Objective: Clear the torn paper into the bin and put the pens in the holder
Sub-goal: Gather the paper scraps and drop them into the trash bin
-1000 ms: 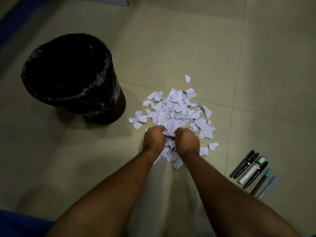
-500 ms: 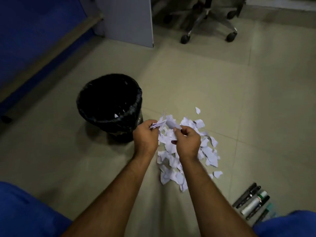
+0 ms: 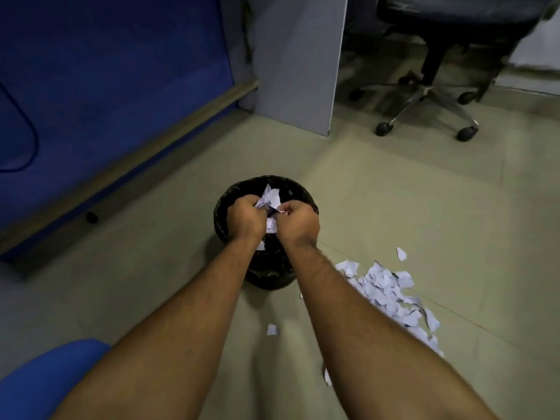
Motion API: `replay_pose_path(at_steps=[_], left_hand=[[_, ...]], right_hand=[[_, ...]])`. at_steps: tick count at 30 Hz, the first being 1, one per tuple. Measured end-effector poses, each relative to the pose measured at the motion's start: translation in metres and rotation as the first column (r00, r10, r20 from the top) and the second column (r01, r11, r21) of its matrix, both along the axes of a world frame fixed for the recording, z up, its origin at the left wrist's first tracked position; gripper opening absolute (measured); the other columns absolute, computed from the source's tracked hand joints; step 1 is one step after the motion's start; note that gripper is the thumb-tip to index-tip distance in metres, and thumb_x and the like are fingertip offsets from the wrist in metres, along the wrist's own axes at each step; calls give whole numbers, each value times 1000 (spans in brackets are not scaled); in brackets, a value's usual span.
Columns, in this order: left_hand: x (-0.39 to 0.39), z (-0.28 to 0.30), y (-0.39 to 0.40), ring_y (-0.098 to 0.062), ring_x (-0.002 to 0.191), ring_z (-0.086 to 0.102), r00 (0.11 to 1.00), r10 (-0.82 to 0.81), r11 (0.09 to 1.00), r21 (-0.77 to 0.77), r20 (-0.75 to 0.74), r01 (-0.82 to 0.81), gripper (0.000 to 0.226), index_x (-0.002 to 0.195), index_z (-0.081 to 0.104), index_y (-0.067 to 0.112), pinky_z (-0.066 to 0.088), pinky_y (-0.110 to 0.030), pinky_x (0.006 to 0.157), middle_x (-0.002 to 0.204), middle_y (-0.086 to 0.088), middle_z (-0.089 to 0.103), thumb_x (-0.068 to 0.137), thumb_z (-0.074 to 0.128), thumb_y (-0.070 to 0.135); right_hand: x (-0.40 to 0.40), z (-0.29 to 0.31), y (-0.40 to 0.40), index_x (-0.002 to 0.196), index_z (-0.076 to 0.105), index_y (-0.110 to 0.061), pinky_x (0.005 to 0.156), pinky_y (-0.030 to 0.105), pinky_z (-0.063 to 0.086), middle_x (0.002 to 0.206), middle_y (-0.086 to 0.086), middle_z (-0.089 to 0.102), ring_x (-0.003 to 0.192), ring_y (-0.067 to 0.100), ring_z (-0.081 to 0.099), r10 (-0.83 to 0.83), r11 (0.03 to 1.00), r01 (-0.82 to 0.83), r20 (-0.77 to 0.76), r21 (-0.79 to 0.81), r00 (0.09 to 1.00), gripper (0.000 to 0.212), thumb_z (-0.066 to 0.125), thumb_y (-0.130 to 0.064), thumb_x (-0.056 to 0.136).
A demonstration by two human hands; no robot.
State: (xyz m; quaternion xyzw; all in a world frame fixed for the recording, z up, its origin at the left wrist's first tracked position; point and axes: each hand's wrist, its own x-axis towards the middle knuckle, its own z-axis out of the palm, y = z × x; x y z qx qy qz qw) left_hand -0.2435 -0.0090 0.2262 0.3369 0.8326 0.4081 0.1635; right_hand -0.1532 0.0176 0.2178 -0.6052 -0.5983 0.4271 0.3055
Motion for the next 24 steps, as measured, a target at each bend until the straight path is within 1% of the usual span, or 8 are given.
replay_pose_path(at_steps=[4,7,9,13,18,21,23,24], left_hand=[[-11,-14,5,-26,75,58,986,-132,973,-201,-99,110,21,80,60,13,38,-23,55,86,-9,67,86,67,31],[-11,-14,3,-29,107,61,967,-150,966,-238,-203,100,36,118,64,13,45,-29,78,120,-8,63,84,68,24],[-6,-12,-1,-26,104,64,972,-134,981,-166,-195,101,31,114,68,12,44,-26,78,115,-6,66,84,66,19],[27,3,-9,-12,75,66,985,-166,985,38,-50,168,11,93,71,19,53,-24,69,78,7,68,84,65,18],[87,-7,-19,-6,67,63,966,-255,930,282,39,234,12,89,70,20,51,-18,65,74,6,68,85,63,11],[131,-48,-28,-7,70,63,916,-372,913,239,151,332,17,93,69,18,51,-22,68,83,2,70,88,58,6],[160,-90,-30,-17,79,66,880,-446,895,102,164,434,19,96,70,15,53,-27,74,89,-1,71,87,57,5],[169,-112,-32,-20,85,66,861,-478,876,19,173,482,21,99,70,15,53,-29,79,95,-3,71,86,55,5]], right_hand=[[0,-3,6,113,72,-17,83,22,46,114,7,72,106,27,66,66,998,-67,121,8,990,29,61,-12,87],[2,-4,6,115,72,-18,83,23,48,112,5,73,104,25,68,42,998,-47,116,42,992,30,60,-14,88],[5,-4,3,111,74,-19,83,24,49,107,2,75,100,22,68,-23,999,21,52,47,998,28,59,-15,87],[20,-1,-3,99,73,-22,80,26,51,98,-5,74,92,17,68,-157,985,166,-169,45,973,21,55,-15,89],[69,-19,-10,85,66,-33,81,44,60,90,-8,73,86,16,71,-335,940,334,-348,-64,876,22,52,-17,87],[115,-65,-22,85,68,-30,78,51,61,88,-1,73,84,25,73,-502,862,406,-396,-304,769,25,49,-15,89],[151,-104,-36,85,69,-32,84,46,59,94,-1,75,88,24,71,-576,809,498,-254,-313,777,24,50,-17,88],[168,-120,-45,91,70,-31,87,37,55,101,-1,74,93,21,69,-566,810,507,-163,-295,808,23,52,-17,88]])
